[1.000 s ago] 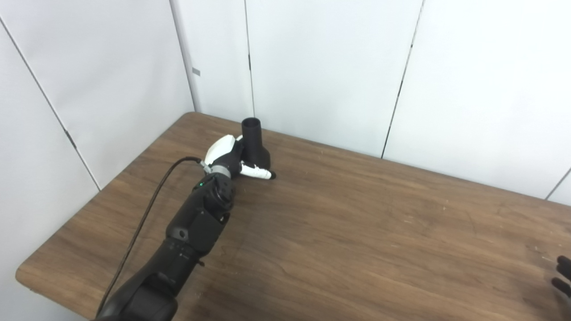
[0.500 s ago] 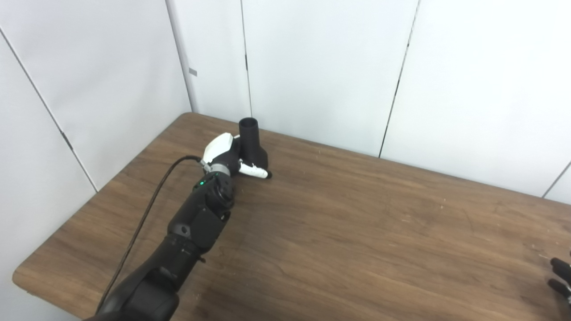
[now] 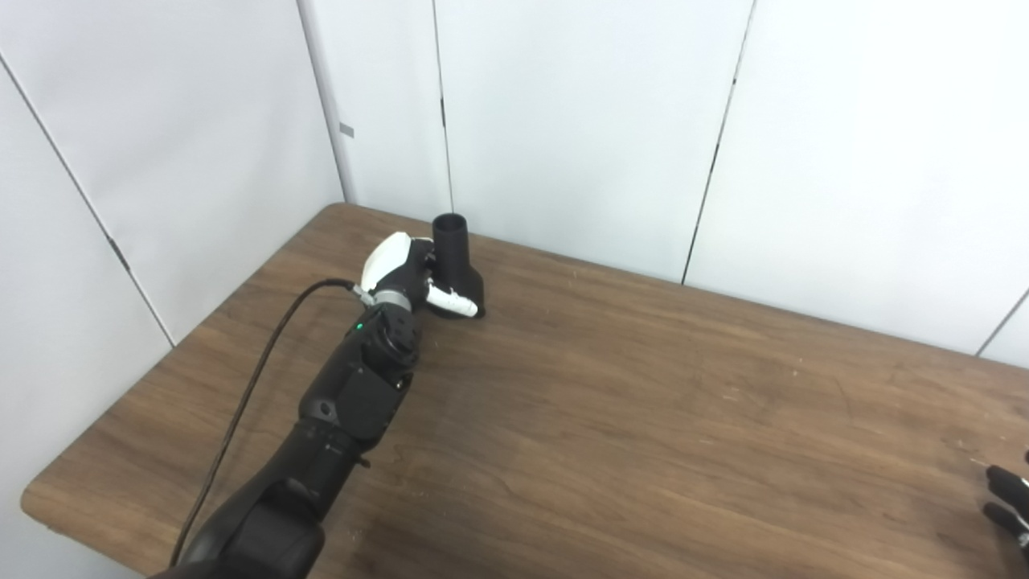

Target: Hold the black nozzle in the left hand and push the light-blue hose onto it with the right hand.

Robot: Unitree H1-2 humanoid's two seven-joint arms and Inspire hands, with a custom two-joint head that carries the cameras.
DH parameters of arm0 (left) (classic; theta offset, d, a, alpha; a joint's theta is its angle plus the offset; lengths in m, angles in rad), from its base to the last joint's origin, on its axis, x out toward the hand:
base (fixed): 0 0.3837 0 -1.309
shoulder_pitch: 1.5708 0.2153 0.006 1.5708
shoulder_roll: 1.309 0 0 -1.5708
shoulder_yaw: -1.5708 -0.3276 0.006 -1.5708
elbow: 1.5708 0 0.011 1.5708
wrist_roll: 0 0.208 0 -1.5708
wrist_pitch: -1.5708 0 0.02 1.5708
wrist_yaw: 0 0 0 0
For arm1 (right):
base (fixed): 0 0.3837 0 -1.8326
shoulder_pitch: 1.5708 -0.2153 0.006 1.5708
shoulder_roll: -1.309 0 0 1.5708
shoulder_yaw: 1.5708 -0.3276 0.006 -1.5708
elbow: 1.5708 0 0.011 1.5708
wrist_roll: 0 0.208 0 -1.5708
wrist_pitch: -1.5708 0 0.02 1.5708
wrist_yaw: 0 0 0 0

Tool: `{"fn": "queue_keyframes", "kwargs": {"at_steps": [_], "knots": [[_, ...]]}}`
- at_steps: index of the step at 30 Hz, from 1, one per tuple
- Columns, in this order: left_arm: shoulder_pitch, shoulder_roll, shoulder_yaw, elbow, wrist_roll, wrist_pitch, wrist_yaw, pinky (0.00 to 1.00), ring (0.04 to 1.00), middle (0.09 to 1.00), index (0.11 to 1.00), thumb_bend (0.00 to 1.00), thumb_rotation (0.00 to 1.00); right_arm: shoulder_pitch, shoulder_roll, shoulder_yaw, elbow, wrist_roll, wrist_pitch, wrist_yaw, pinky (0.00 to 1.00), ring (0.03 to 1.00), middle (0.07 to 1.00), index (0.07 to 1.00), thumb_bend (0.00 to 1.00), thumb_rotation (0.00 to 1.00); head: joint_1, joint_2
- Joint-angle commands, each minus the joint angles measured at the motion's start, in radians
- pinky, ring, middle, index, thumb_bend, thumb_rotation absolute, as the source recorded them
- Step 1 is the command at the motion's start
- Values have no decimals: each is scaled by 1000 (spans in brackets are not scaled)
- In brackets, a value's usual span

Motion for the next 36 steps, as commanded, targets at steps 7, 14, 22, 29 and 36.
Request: {"fn": "queue_keyframes", "kwargs": {"at_steps": [7, 14, 22, 29, 36], "knots": [[-22, 9, -7, -33, -14, -11, 6, 1000, 622, 461, 523, 518, 0, 11, 4, -2, -22, 22, -17, 2, 830, 868, 795, 973, 679, 1000, -2, 5], [-15, 15, -10, -51, -12, -4, 0, 1000, 617, 469, 516, 519, 0, 12, 10, 2, -24, 15, -22, -3, 830, 868, 795, 969, 675, 1000, -9, 7], [9, 20, -35, -100, 7, -3, -6, 1000, 620, 477, 509, 520, 0, 15, 17, 1, -41, 9, -13, -11, 837, 870, 791, 951, 664, 1000, -48, 16], [76, 31, -69, -220, 25, -52, -14, 1000, 632, 466, 522, 518, 0, 24, 30, 3, -73, -1, -2, -20, 838, 859, 782, 941, 644, 1000, -73, 25], [153, 2, -86, -375, 40, -78, -25, 1000, 668, 466, 509, 520, 0, 30, 49, 12, -114, -7, 24, -33, 830, 854, 784, 942, 646, 1000, -101, 35]]}}
